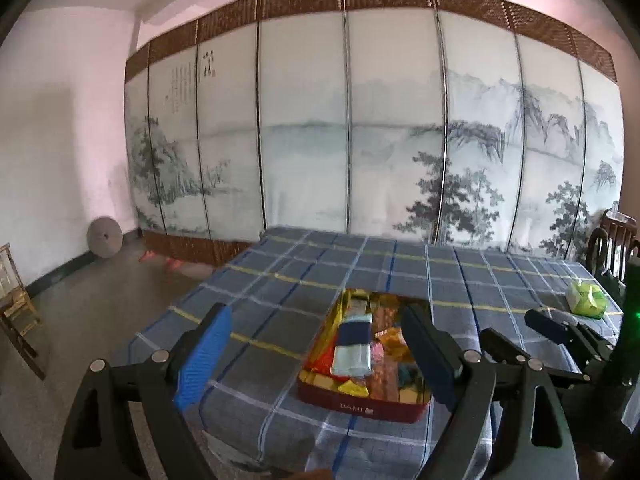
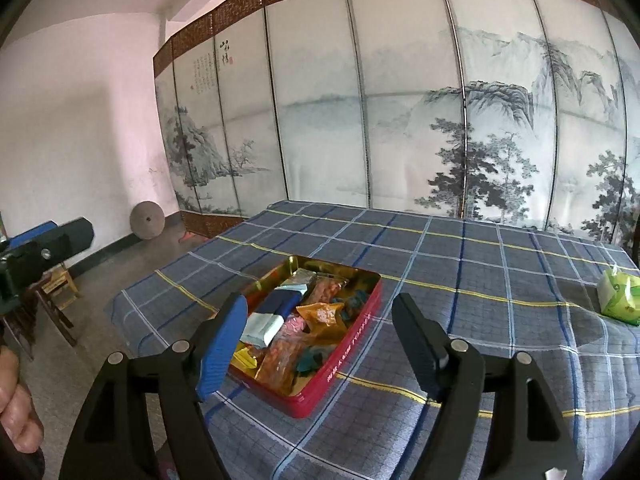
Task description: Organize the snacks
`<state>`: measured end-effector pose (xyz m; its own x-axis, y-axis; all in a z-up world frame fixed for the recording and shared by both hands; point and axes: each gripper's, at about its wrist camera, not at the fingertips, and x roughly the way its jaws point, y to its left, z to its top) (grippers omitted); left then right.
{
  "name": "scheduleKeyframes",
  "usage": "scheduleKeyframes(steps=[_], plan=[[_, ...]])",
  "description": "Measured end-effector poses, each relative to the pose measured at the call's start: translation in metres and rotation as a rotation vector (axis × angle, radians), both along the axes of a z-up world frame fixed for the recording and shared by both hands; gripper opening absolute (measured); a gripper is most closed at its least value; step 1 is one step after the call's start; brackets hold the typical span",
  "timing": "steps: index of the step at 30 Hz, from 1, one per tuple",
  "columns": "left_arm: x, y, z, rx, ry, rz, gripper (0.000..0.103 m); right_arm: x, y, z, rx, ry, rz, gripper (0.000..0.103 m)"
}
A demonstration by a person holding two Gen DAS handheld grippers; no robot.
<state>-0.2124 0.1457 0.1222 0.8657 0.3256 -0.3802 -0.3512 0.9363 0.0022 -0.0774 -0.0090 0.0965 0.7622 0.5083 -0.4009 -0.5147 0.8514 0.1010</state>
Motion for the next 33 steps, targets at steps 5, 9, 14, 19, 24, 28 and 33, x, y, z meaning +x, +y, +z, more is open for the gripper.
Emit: scheduleKeyframes(steps=[5, 9, 14, 19, 24, 28, 33], plan=[[0.010, 0.009, -0.016, -0.056, 0.056, 0.001, 0.088, -0.007, 0.001, -0.003, -0.027, -0.023, -0.024, 0.077], [0.016, 0.013, -0.026, -0.072, 0.091, 0.010, 0.088, -0.011, 0.004, -0.003, -0.031, -0.039, -0.026, 0.081], [0.019, 0.014, -0.031, -0.065, 0.106, 0.019, 0.088, -0.013, 0.008, -0.005, -0.041, -0.042, -0.020, 0.083], [0.020, 0.012, -0.035, -0.055, 0.118, 0.019, 0.088, -0.013, 0.011, -0.005, -0.051, -0.037, -0.011, 0.084], [0.021, 0.012, -0.037, -0.055, 0.128, 0.018, 0.088, -0.015, 0.013, -0.006, -0.051, -0.033, -0.007, 0.085], [0.022, 0.012, -0.039, -0.054, 0.134, 0.019, 0.088, -0.015, 0.013, -0.007, -0.052, -0.028, -0.008, 0.085], [0.023, 0.010, -0.041, -0.048, 0.141, 0.017, 0.088, -0.014, 0.010, -0.009, -0.056, -0.018, -0.008, 0.085]])
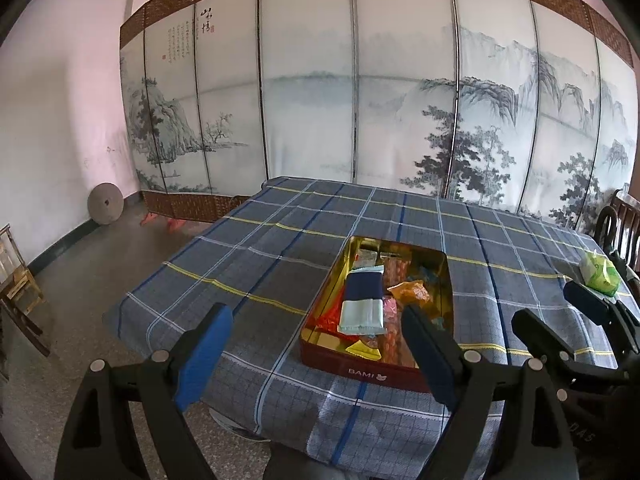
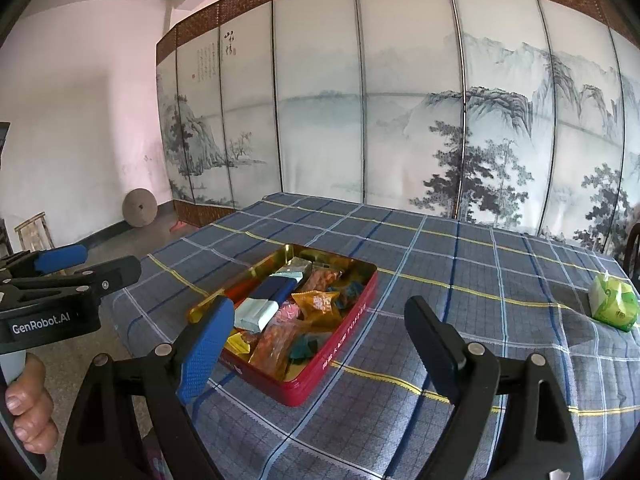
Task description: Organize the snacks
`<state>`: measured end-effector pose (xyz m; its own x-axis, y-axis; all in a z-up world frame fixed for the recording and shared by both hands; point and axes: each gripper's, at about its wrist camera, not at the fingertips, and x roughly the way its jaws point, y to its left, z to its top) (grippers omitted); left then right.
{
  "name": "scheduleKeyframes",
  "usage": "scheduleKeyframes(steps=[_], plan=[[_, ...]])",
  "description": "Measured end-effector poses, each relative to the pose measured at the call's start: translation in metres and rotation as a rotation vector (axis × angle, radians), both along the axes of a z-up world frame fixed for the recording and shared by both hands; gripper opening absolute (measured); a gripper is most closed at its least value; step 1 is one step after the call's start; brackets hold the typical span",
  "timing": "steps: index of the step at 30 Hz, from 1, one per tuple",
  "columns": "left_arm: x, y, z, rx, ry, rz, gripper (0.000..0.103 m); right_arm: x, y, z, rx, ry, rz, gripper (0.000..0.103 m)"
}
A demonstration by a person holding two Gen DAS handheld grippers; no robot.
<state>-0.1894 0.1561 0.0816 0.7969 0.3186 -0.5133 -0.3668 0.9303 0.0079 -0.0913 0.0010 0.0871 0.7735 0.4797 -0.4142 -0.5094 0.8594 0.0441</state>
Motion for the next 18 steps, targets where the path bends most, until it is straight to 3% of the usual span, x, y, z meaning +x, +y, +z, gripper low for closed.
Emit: scheduleKeyframes(steps=[18], plan=[[0.0056, 0.0006, -0.0079, 0.011, 0.020, 0.007, 0.088, 0.0009, -0.0012, -0.0042, -0.005, 0.011, 0.002, 0.086]])
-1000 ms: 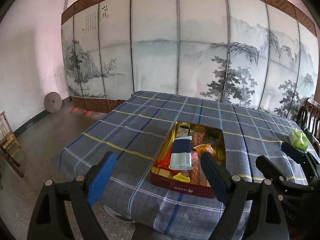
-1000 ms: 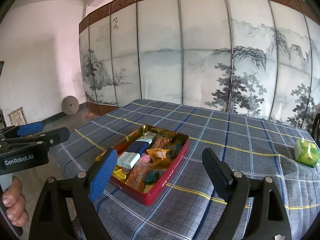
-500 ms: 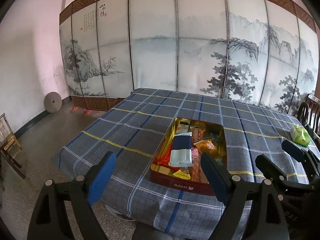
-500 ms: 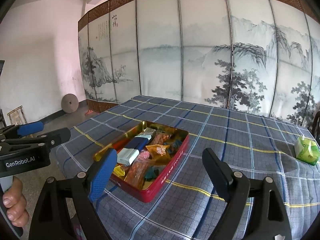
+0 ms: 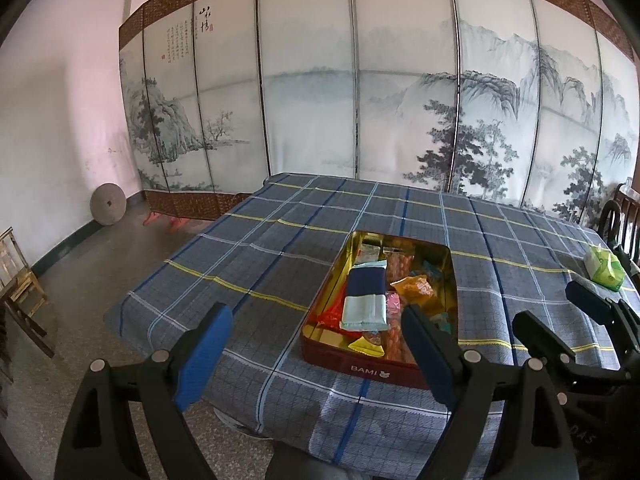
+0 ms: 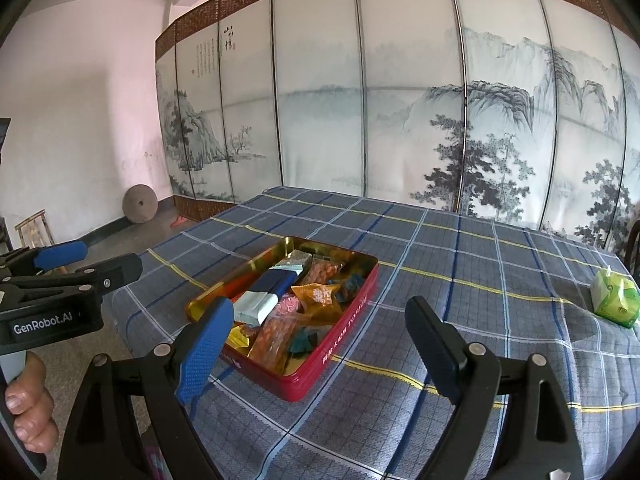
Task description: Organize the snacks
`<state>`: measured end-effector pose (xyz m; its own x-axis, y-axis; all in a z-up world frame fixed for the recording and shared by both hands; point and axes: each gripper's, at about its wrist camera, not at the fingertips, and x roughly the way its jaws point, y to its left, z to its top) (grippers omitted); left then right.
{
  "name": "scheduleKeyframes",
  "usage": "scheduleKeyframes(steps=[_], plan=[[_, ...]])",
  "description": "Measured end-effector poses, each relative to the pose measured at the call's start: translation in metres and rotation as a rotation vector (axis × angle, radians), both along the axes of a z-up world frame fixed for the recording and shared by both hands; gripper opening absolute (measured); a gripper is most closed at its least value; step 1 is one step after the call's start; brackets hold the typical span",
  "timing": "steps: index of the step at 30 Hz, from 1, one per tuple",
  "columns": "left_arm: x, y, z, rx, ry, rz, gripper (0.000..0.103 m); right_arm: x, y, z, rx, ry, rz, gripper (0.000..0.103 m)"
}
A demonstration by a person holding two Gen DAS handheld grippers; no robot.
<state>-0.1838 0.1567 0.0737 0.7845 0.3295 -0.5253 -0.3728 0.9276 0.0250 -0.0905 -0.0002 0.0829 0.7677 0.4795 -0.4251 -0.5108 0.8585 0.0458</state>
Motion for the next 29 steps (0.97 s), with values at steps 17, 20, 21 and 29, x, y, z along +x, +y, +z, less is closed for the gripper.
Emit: scheduleKeyframes(steps=[17, 20, 21, 29], plan=[[0.019, -0.006, -0.006, 0.017, 0.052, -0.015, 0.088, 0.019, -0.025, -0.018, -0.011, 0.048, -0.045, 0.086], [0.026, -0.004, -0.005, 0.000, 0.047, -0.031, 0.088, 0.032, -0.047, -0.020, -0.016, 0.061, -0.087, 0.086], [0.028, -0.003, -0.005, -0.009, 0.038, -0.035, 0.088, 0.036, -0.056, -0.021, -0.022, 0.062, -0.105, 0.086], [0.052, 0.006, -0.004, -0.057, 0.090, -0.012, 0.088, 0.114, -0.171, -0.054, -0.160, 0.167, -0.370, 0.088]])
